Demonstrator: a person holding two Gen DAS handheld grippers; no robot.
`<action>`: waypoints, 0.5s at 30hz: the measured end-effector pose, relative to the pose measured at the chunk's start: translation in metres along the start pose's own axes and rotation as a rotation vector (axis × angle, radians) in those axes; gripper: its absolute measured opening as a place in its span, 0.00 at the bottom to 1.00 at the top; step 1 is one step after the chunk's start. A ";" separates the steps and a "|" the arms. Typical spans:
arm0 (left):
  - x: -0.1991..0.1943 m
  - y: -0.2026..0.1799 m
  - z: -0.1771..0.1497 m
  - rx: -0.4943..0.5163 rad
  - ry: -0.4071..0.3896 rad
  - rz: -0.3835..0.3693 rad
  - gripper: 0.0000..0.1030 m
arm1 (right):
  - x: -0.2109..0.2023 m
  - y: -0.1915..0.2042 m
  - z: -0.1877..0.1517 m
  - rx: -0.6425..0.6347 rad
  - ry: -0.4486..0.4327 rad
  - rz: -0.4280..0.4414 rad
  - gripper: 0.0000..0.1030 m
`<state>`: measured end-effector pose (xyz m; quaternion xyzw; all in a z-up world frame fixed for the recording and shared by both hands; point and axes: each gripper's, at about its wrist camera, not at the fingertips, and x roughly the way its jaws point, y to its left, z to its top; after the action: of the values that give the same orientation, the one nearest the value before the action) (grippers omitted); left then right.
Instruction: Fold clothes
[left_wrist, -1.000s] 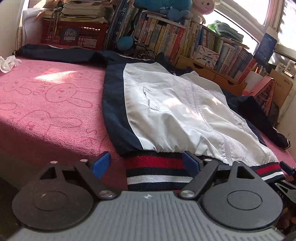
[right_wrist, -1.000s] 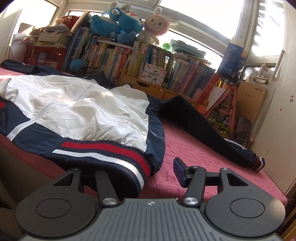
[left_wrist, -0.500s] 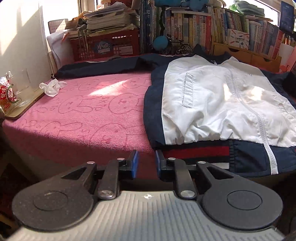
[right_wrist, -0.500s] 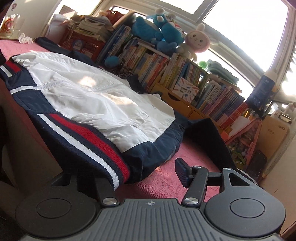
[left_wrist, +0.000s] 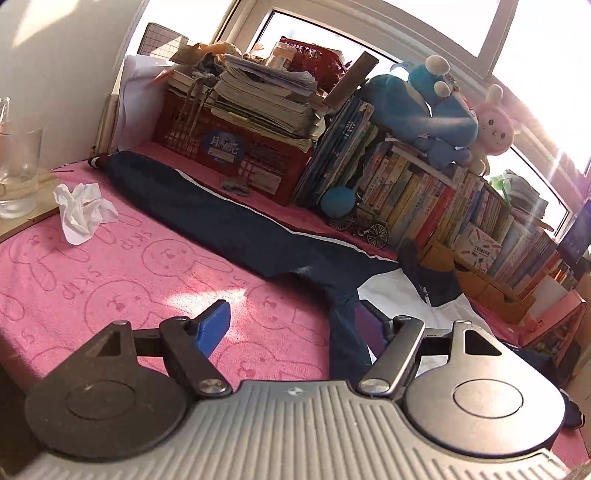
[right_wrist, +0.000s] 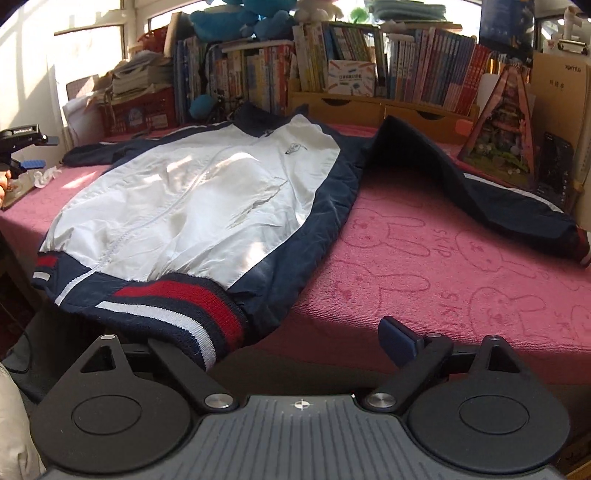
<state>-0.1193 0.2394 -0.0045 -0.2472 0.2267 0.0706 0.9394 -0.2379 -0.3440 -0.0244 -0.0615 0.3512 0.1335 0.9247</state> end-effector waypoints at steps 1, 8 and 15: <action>0.020 0.004 0.003 -0.014 0.021 0.014 0.72 | 0.003 0.007 0.000 -0.019 0.013 -0.045 0.94; 0.125 0.019 0.027 -0.085 0.084 0.125 0.72 | -0.009 0.058 -0.002 -0.370 -0.049 -0.144 0.96; 0.162 0.032 0.041 -0.109 0.078 0.211 0.72 | -0.029 -0.012 0.022 0.225 -0.140 0.311 1.00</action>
<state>0.0326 0.2907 -0.0614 -0.2755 0.2837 0.1714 0.9023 -0.2416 -0.3568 0.0117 0.1065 0.3041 0.2383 0.9162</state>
